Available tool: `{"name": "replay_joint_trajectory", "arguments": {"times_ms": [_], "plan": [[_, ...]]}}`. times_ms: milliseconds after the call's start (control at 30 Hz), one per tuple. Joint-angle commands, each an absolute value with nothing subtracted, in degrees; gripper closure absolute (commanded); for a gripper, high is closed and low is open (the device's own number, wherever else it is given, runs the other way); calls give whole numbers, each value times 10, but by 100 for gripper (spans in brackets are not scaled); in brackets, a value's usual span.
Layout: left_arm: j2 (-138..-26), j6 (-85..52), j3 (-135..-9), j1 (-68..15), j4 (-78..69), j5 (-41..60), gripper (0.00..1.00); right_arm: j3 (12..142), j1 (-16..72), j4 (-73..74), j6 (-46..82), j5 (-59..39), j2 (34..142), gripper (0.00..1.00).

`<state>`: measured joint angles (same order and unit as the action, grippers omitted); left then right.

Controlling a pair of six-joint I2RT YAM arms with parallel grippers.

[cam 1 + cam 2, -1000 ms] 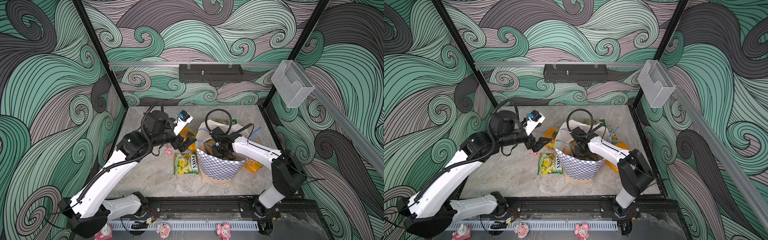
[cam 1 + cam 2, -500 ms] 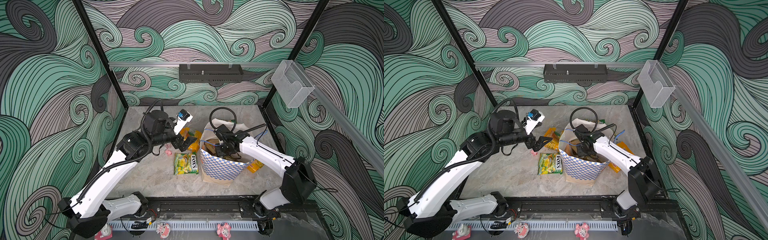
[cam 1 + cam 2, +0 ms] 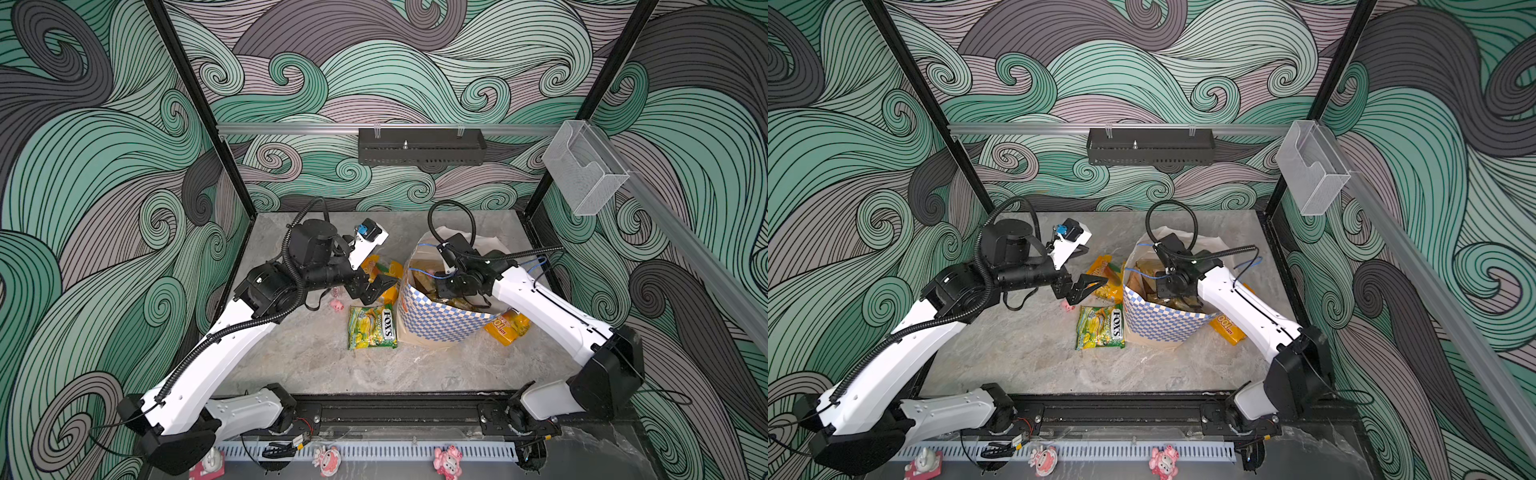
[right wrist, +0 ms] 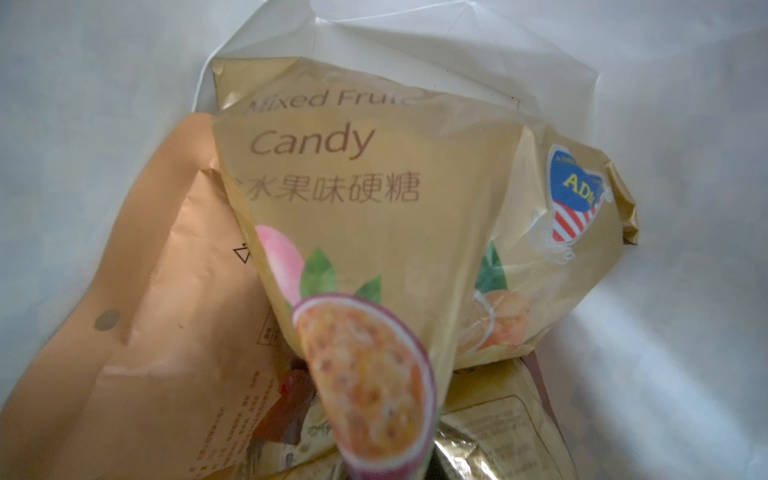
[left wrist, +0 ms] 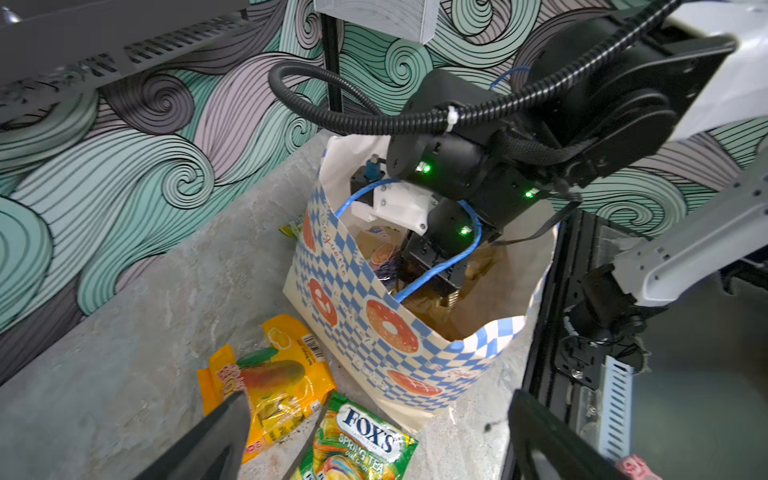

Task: Take the snacks out of the paper bag
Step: 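Close the right gripper on the gold candy bag's top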

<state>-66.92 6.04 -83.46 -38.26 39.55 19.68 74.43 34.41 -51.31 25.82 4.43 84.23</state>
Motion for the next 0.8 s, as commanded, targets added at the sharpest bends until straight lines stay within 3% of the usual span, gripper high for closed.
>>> {"name": "replay_joint_trajectory", "arguments": {"times_ms": [0, 233, 467, 767], "plan": [[-705, -26, -854, -378, 337, 243, 2, 778, 344, -491, 283, 21, 826, 100], [-753, -172, -791, -379, 219, 244, 12, 778, 347, -486, 308, -2, 812, 100], [-787, -149, -776, -379, 254, 189, 18, 780, 345, -489, 291, 0, 782, 100], [-786, -152, -727, -380, 263, 273, 25, 795, 331, -480, 305, -7, 761, 100]]}}
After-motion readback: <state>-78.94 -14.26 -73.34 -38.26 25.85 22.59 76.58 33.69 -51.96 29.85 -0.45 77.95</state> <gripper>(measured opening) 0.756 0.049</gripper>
